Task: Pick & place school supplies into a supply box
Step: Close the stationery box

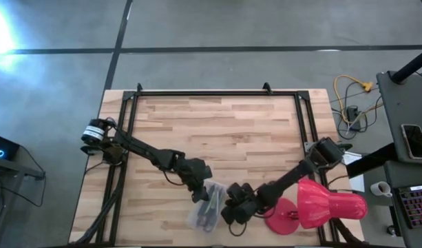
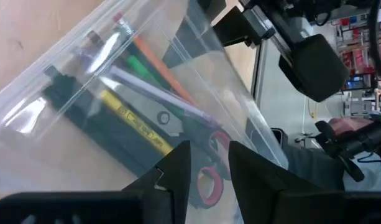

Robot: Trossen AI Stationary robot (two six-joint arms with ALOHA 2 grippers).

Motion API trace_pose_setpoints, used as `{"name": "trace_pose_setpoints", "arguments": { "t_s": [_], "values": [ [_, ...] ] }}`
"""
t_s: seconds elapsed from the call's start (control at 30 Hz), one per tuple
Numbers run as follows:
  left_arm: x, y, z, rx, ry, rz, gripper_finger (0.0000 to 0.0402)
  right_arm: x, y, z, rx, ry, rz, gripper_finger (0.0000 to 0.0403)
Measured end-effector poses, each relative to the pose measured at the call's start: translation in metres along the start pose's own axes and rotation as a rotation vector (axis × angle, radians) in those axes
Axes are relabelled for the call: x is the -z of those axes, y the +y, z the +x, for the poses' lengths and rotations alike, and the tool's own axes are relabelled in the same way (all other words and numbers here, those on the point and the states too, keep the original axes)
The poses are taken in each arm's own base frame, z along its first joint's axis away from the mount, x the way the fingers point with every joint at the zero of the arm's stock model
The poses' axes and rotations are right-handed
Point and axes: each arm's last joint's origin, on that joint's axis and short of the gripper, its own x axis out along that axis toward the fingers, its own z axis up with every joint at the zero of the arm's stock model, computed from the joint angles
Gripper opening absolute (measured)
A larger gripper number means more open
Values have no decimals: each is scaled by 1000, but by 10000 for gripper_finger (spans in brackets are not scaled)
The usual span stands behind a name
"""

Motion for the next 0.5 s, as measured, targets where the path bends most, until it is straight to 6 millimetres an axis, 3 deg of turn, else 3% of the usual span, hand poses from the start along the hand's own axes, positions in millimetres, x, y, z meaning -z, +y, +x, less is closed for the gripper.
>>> {"name": "trace_pose_setpoints", "arguments": {
  "t_s": [0.23, 0.5],
  "values": [
    [2, 10, 11, -19, 32, -16, 93, -15, 4, 7, -75, -23, -23, 8],
    [5, 20, 16, -42, 52, -34, 93, -38, -4, 15, -41, -62, -19, 8]
  ]
}}
